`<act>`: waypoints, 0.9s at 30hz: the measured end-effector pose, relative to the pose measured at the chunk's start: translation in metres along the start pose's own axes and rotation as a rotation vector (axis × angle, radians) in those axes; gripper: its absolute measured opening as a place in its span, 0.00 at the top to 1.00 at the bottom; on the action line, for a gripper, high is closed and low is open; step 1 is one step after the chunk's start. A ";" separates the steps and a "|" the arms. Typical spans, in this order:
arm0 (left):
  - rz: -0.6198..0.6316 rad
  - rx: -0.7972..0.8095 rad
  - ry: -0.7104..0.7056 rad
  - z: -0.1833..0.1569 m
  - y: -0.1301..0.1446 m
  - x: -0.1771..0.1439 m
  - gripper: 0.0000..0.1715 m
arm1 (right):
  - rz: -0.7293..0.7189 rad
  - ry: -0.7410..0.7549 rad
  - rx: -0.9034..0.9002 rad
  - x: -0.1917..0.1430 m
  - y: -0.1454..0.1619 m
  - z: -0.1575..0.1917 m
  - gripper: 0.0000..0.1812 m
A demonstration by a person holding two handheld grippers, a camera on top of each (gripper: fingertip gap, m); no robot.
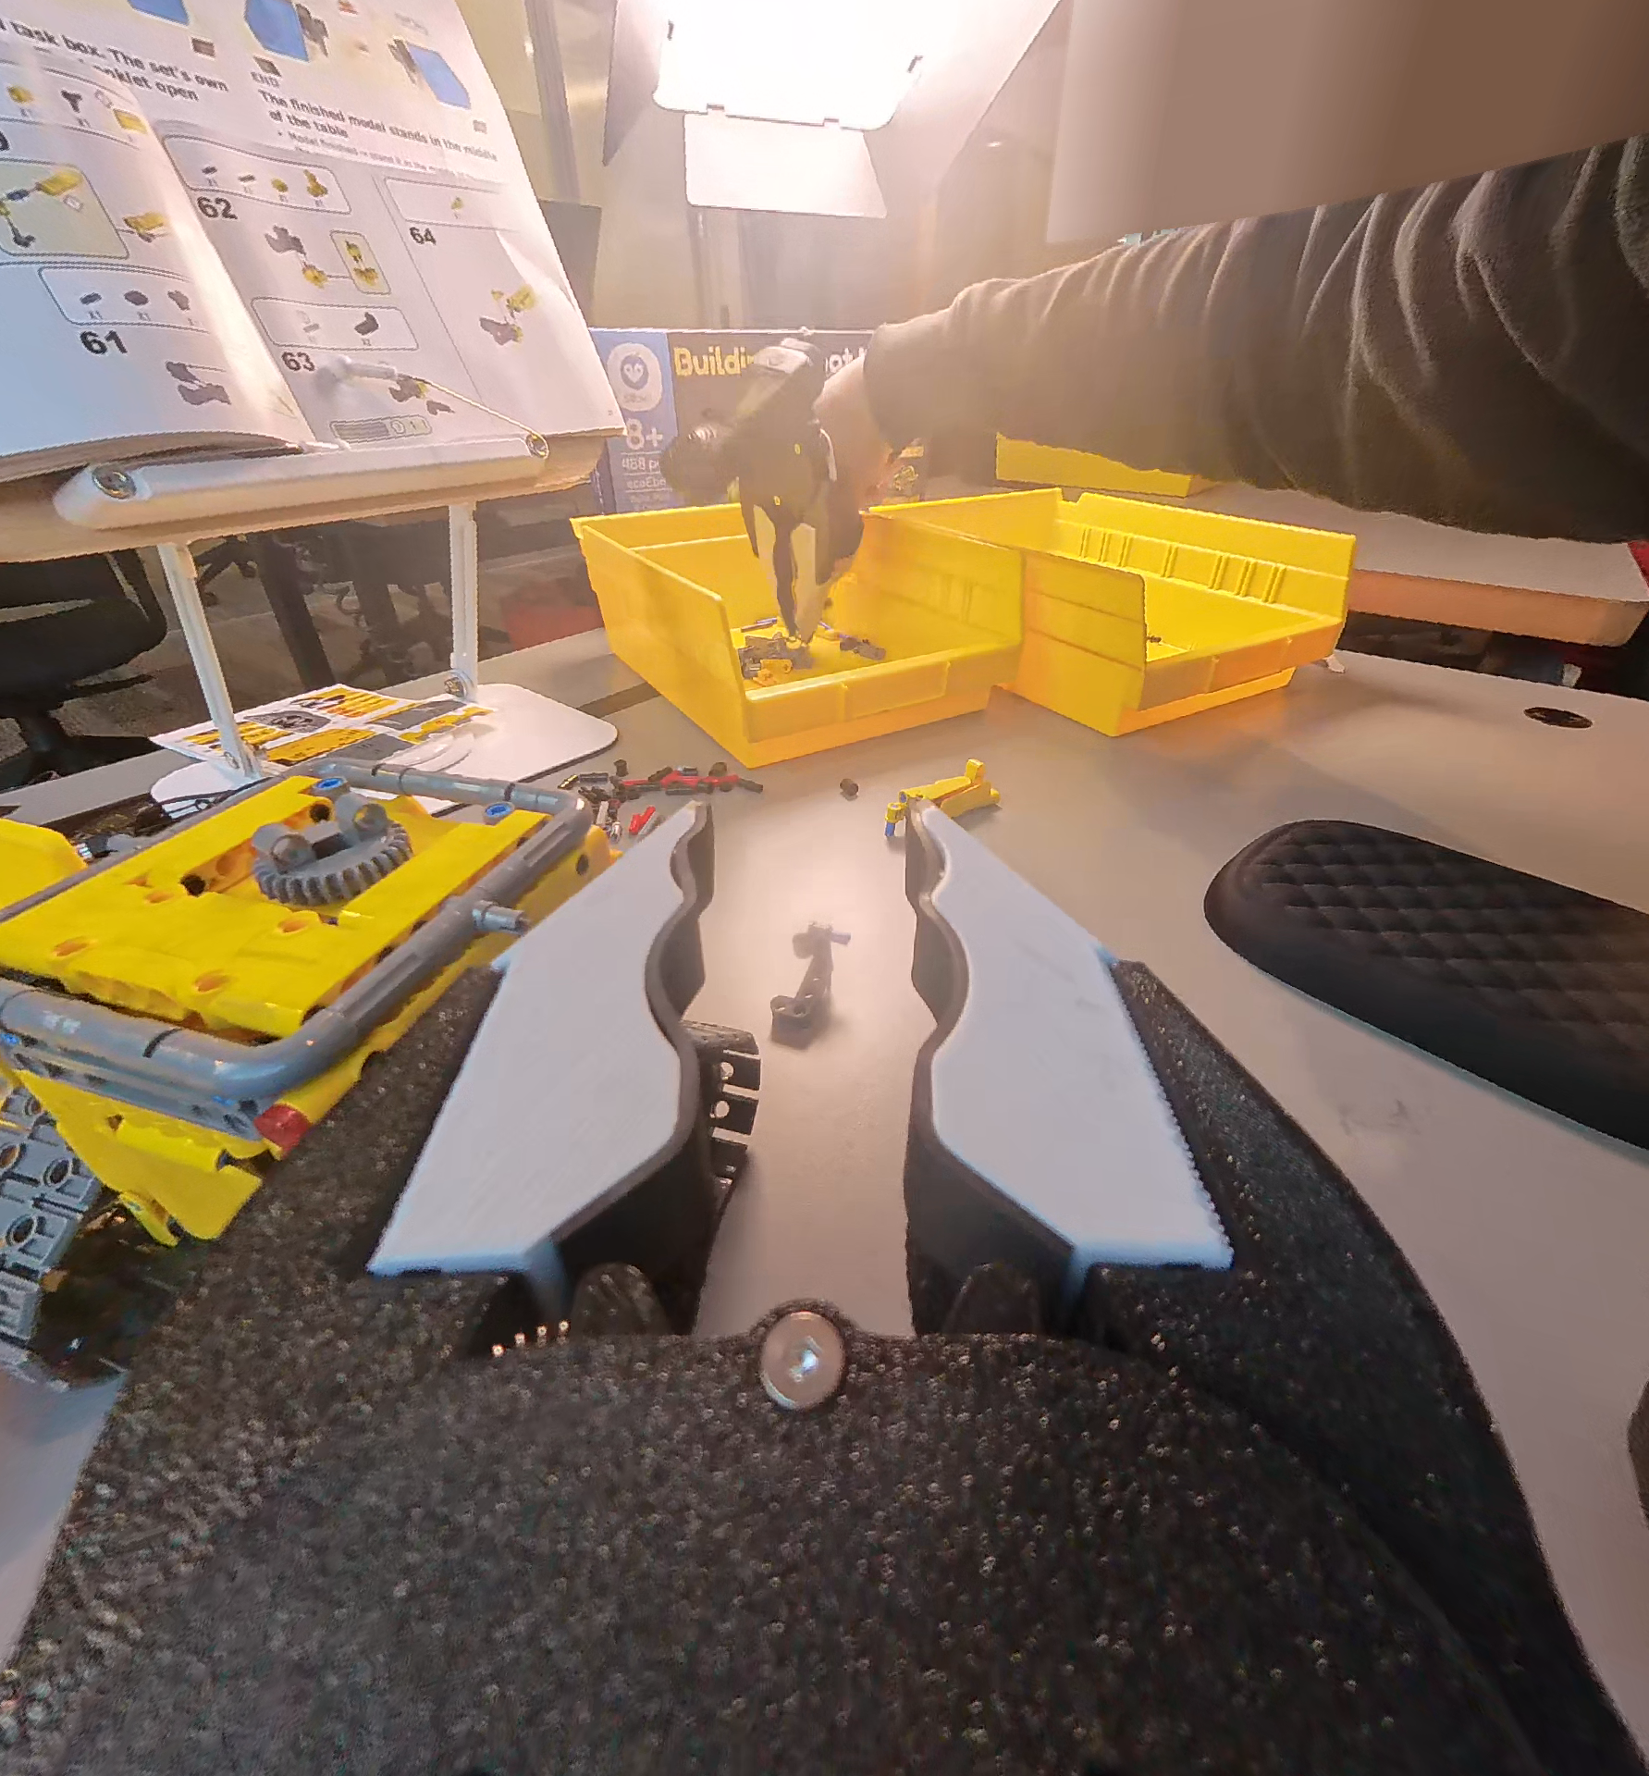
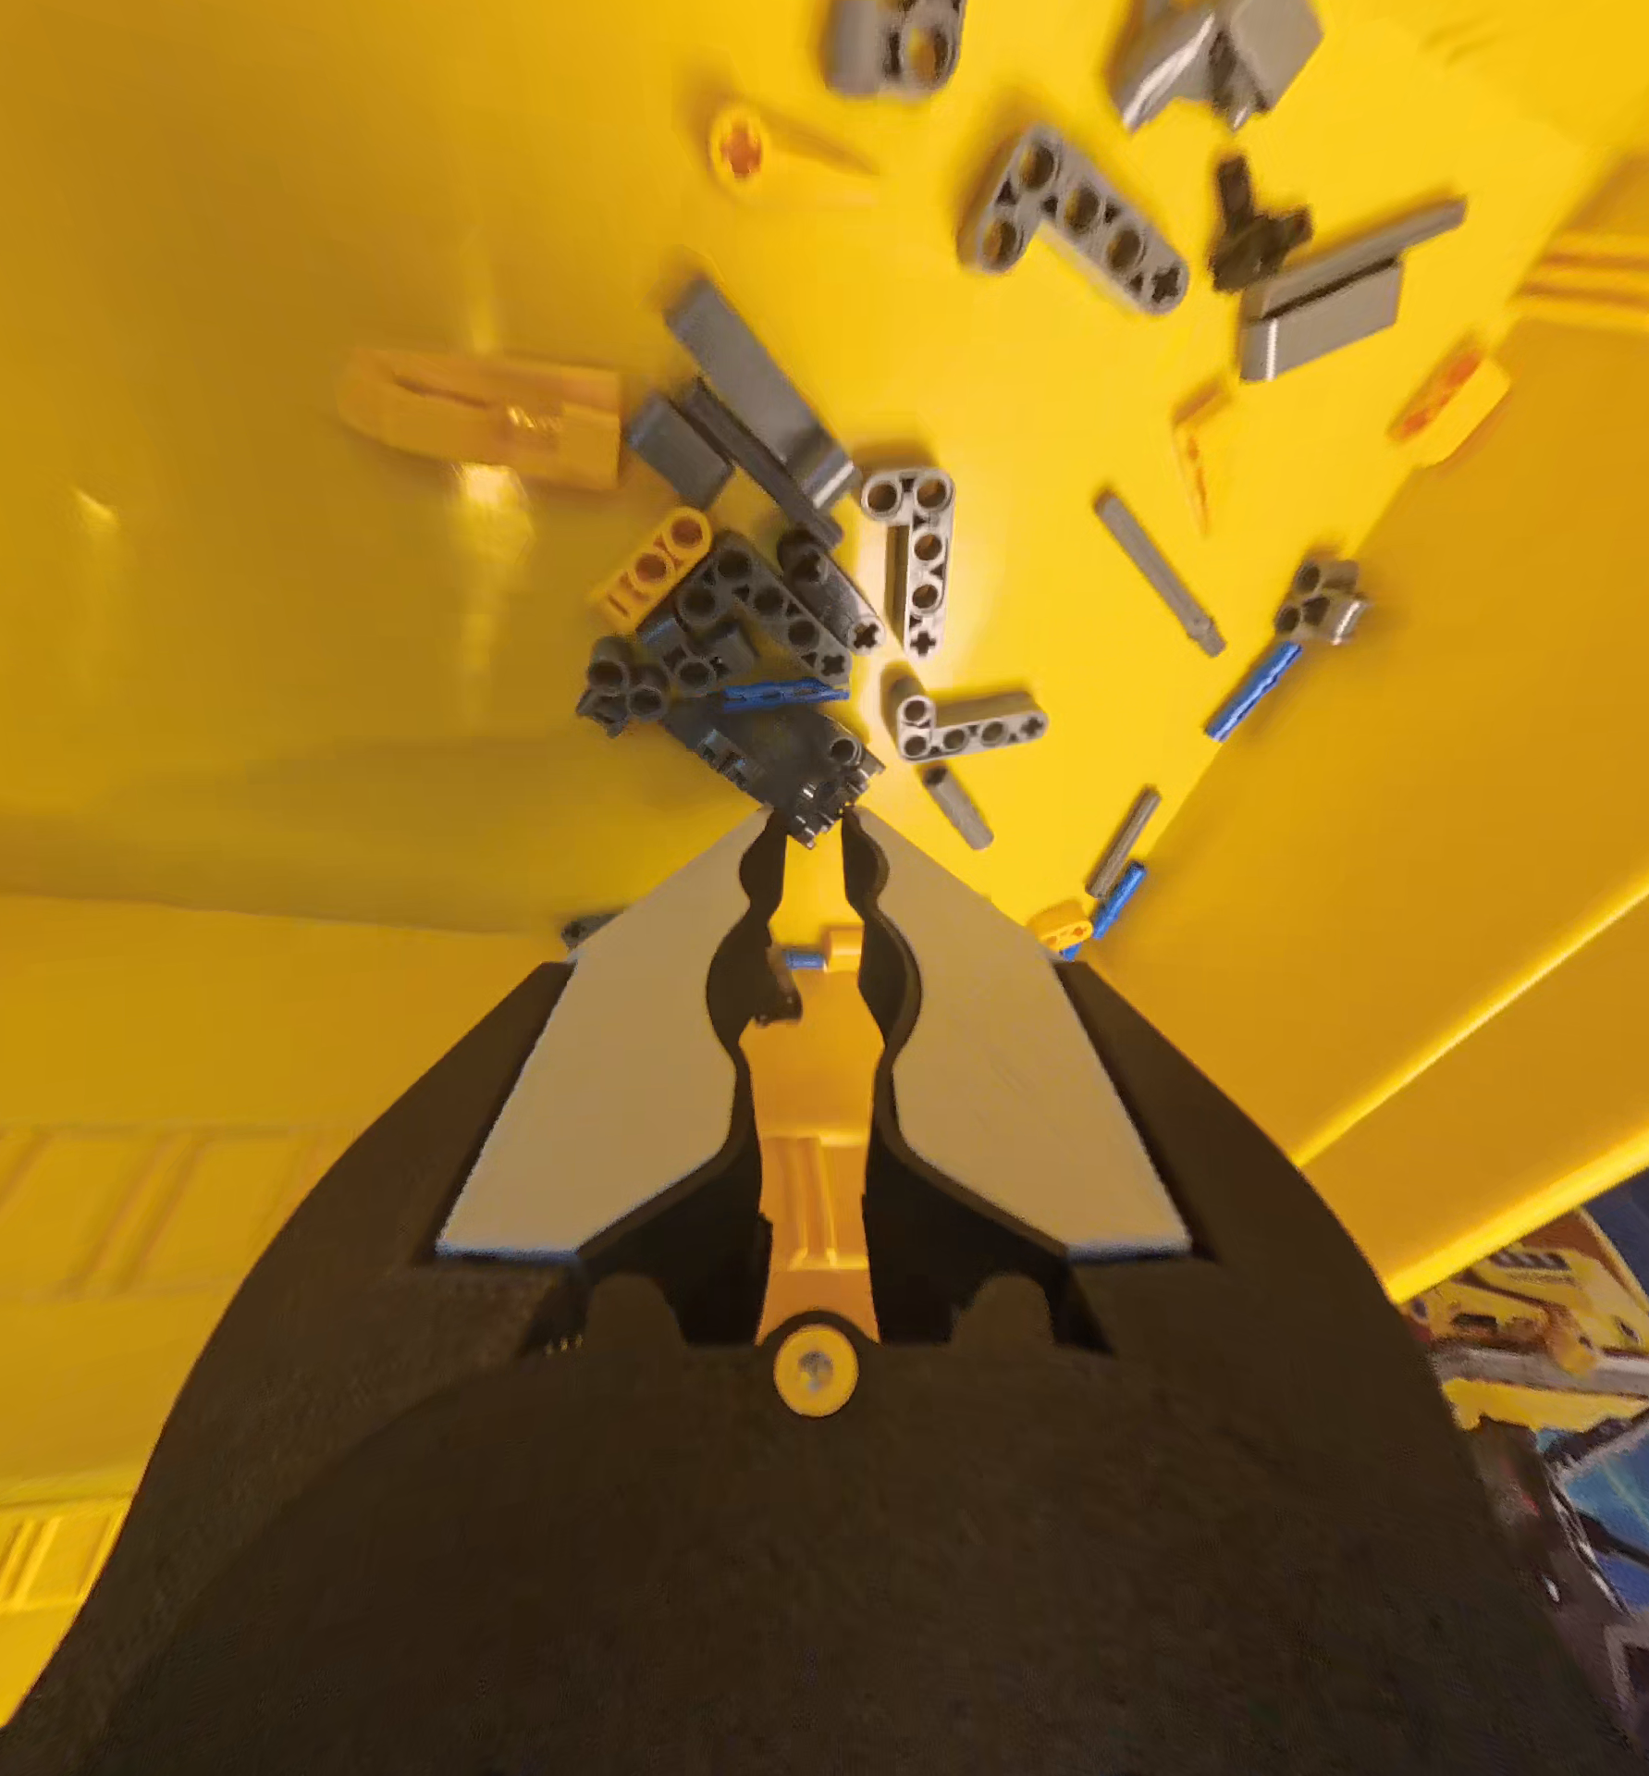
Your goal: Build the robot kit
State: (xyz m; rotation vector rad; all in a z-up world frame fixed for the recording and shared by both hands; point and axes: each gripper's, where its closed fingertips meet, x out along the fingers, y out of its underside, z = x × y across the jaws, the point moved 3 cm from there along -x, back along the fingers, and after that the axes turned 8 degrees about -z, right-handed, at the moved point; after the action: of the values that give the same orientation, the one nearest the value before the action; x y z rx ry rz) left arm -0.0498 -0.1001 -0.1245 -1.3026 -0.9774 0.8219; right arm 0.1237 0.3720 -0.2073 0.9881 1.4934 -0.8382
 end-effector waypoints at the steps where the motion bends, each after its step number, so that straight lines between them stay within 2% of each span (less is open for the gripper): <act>1: 0.002 -0.002 0.000 0.000 0.000 0.000 0.77 | -0.038 -0.006 0.007 -0.002 -0.007 0.000 0.94; 5: 0.005 -0.006 0.000 0.001 0.001 0.000 0.78 | -0.138 0.032 0.012 -0.010 -0.024 -0.007 0.94; 11: 0.005 -0.004 0.002 0.001 0.000 0.001 0.78 | -0.211 0.132 0.057 -0.029 -0.016 -0.019 0.90; 18: 0.006 0.004 0.001 0.000 0.000 0.001 0.78 | -0.067 0.302 0.120 -0.043 0.028 -0.041 0.89; 21: 0.002 0.006 -0.003 0.001 0.000 0.000 0.77 | -0.065 0.341 0.158 -0.050 0.035 -0.043 0.89; 25: -0.008 0.009 -0.011 0.002 -0.002 -0.001 0.77 | -0.165 0.409 0.254 -0.070 0.030 -0.033 0.87; 27: -0.008 0.009 -0.026 0.004 -0.002 -0.001 0.77 | -0.281 0.440 0.323 -0.087 0.019 -0.019 0.86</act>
State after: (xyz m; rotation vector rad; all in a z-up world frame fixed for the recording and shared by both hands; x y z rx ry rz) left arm -0.0535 -0.0997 -0.1223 -1.2827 -0.9980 0.8377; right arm 0.1378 0.3853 -0.1178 1.2780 1.9429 -1.1397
